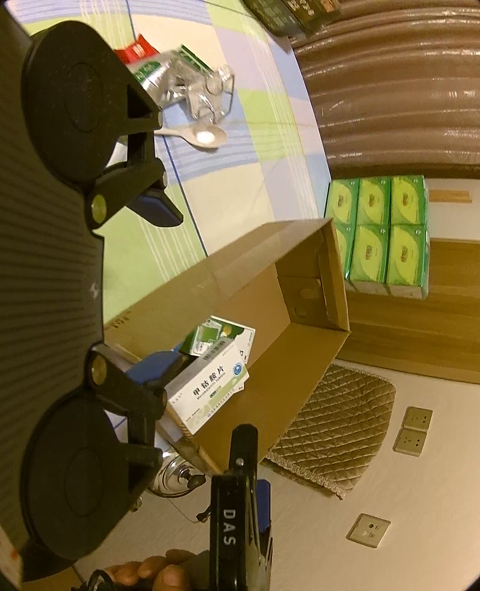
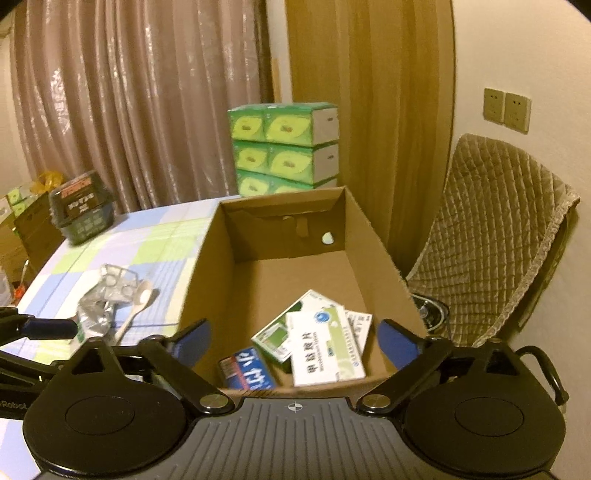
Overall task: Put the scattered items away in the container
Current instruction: 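Open the left tool to drop the toothpick case while the right tool releases the Mecobalamin box, then move both tools back over the white charger on the table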
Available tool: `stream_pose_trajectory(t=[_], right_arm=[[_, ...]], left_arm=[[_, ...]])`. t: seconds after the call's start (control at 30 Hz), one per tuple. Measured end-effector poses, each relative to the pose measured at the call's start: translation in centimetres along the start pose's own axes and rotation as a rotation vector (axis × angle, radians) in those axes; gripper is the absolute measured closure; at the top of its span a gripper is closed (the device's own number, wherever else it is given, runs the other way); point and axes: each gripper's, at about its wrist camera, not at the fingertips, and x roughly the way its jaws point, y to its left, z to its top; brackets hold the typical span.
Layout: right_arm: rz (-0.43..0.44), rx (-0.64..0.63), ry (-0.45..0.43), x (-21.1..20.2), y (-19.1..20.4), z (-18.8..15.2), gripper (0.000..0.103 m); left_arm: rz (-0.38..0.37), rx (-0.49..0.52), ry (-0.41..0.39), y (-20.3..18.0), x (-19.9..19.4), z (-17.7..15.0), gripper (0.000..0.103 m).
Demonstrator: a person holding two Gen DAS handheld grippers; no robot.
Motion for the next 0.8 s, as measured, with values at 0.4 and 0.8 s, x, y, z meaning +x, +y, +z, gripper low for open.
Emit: stream_pose_trajectory(t=[0.4,0.8], right_arm=[[0.075,-0.029,0.023,-2.5,4.1,-2.4,0.002],[0.16,-0.104,0.052,-4.0,8.2,-5.0,0.002]], left_arm=[[0.063,-0.044,0.009,2.1,-4.5,-3.9,0.014],[0.176,-0.1,0.032,5.5,-8.2,-8.9,0.002]])
